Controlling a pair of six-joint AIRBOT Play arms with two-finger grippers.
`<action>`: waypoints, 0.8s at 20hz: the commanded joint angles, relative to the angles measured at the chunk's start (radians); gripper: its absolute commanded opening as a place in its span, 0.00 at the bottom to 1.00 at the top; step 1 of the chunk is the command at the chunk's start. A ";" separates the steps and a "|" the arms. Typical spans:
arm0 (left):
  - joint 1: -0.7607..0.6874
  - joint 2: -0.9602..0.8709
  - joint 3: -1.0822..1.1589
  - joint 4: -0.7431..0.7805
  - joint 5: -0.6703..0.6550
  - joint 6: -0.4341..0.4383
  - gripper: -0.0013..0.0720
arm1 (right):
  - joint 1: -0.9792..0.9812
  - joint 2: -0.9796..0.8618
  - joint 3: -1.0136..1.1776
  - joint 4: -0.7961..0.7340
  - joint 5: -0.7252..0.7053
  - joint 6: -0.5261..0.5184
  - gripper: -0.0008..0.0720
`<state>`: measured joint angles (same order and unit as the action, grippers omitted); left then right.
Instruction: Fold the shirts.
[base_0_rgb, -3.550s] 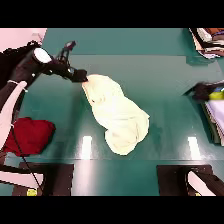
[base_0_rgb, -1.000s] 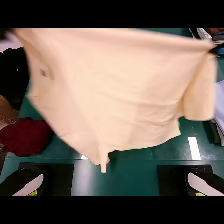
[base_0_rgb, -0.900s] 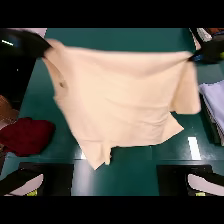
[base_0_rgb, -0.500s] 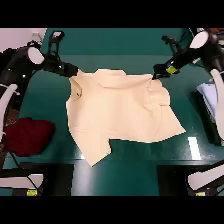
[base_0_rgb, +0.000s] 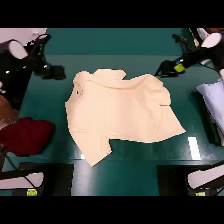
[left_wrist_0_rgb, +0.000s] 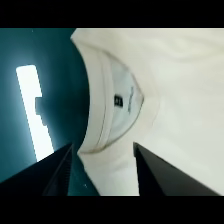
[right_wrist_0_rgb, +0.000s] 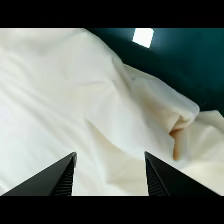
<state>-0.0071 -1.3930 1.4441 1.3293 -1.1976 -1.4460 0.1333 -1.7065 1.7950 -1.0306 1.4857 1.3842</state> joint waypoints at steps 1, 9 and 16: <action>0.051 0.160 -0.183 -0.003 -0.101 0.007 0.64 | -0.077 0.147 -0.156 0.063 0.008 -0.045 0.70; 0.051 0.418 -0.845 -0.277 0.025 0.006 0.64 | -0.223 0.519 -0.567 0.063 -0.066 -0.068 0.70; 0.050 0.418 -0.974 -0.356 0.140 0.006 0.64 | -0.295 0.678 -0.676 0.063 -0.103 -0.069 0.63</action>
<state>0.0433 -0.9817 0.5217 1.0164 -1.1133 -1.4395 -0.1371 -1.0828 1.1526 -0.9691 1.3975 1.3163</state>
